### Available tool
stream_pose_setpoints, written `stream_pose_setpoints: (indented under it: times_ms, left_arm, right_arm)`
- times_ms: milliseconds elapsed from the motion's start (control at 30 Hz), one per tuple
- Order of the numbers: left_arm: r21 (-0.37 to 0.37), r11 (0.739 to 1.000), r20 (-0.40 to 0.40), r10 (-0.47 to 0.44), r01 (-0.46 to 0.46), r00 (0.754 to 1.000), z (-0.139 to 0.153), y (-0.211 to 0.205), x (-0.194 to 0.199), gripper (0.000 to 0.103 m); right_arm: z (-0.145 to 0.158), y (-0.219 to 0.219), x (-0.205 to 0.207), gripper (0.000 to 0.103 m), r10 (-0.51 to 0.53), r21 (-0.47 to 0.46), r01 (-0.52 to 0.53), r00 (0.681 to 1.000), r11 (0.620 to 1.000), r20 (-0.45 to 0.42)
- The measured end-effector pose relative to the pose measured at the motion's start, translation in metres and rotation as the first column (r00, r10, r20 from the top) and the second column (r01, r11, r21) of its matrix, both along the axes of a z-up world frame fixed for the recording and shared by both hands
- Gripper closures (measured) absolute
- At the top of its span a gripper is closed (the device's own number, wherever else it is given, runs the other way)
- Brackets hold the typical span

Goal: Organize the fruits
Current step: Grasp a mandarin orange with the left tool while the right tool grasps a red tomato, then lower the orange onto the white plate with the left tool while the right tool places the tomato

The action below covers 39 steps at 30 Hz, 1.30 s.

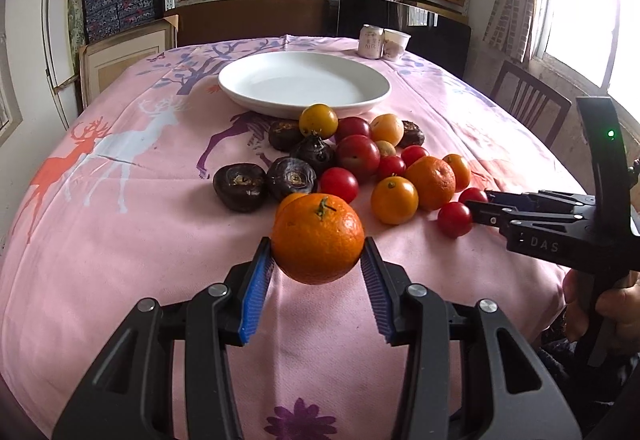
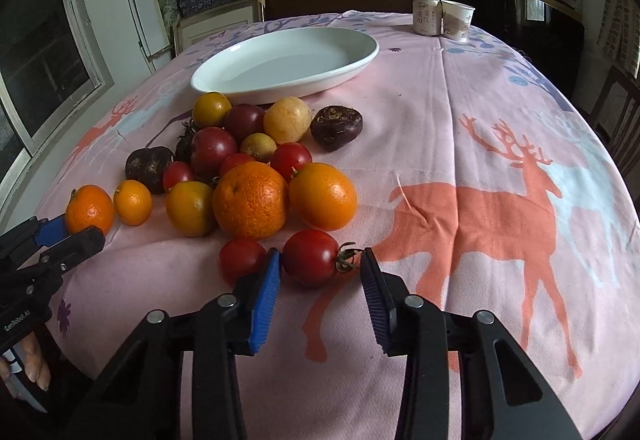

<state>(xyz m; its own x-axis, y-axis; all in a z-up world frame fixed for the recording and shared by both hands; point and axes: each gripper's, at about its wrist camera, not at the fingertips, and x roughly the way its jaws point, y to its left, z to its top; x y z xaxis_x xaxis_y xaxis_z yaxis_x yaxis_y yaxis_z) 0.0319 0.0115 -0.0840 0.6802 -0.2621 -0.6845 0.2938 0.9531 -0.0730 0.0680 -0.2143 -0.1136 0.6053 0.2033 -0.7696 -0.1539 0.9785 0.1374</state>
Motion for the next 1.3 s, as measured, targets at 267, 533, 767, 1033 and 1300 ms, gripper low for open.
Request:
stream_pose_setpoints:
  times_ms: [267, 533, 767, 1033, 1300]
  left_arm:
    - [0.008, 1.000, 0.024, -0.001, 0.001, 1.000, 0.002, 0.003, 0.003, 0.059]
    - [-0.022, 1.000, 0.046, 0.007, -0.006, 0.999, 0.021, 0.017, 0.016, 0.059]
    - [-0.020, 1.000, 0.055, -0.016, 0.018, 0.998, 0.055, 0.008, 0.099, 0.059]
    - [0.055, 0.998, -0.111, 0.027, -0.021, 0.993, 0.025, -0.011, 0.245, 0.059]
    - [0.063, 0.997, 0.072, 0.044, -0.049, 0.996, 0.065, -0.007, 0.215, 0.010]
  right_arm:
    - [0.004, 0.008, -0.001, 0.073, 0.044, 0.013, -0.044, 0.999, 0.999, 0.025]
    - [0.048, -0.005, 0.006, 0.073, 0.054, 0.062, -0.060, 0.994, 0.996, 0.094]
    - [0.083, -0.015, 0.113, 0.072, 0.022, 0.134, -0.032, 0.997, 0.990, 0.075]
    - [0.046, -0.010, 0.247, 0.065, -0.074, 0.191, 0.094, 0.991, 0.977, -0.113]
    - [0.074, -0.011, 0.200, 0.038, -0.095, 0.146, 0.095, 0.995, 0.985, -0.005]
